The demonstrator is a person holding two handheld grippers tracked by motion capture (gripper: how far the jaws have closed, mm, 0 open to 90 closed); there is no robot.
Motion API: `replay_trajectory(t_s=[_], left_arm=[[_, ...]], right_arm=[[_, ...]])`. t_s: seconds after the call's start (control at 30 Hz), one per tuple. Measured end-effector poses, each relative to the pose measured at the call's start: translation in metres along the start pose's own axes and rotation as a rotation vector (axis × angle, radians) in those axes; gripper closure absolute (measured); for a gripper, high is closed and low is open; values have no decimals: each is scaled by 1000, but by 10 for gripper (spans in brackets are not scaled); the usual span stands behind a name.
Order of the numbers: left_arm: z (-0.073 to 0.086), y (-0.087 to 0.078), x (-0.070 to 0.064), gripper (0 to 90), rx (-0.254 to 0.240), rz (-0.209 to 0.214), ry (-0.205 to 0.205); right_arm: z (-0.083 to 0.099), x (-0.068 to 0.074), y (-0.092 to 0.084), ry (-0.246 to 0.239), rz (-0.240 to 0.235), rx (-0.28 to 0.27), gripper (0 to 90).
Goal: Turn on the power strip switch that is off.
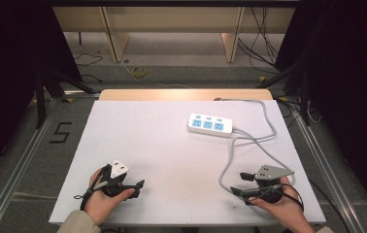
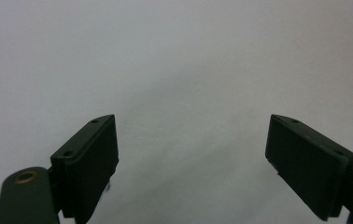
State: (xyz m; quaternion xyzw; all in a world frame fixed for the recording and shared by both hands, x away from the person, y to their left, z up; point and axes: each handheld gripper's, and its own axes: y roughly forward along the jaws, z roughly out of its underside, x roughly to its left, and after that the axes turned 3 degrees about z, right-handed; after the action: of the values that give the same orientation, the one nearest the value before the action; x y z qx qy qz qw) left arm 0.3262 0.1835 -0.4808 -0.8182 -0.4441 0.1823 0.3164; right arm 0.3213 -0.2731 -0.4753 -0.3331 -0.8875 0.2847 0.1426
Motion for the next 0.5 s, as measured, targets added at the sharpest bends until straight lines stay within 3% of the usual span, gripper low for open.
replay_trajectory(t_s=[0.27, 0.5], left_arm=[[-1, -2, 1, 206, -16, -26, -1], [-3, -8, 2, 520, -25, -70, 22]], right_arm=[[0, 1, -1, -1, 4, -4, 340], [0, 1, -1, -6, 3, -3, 340]])
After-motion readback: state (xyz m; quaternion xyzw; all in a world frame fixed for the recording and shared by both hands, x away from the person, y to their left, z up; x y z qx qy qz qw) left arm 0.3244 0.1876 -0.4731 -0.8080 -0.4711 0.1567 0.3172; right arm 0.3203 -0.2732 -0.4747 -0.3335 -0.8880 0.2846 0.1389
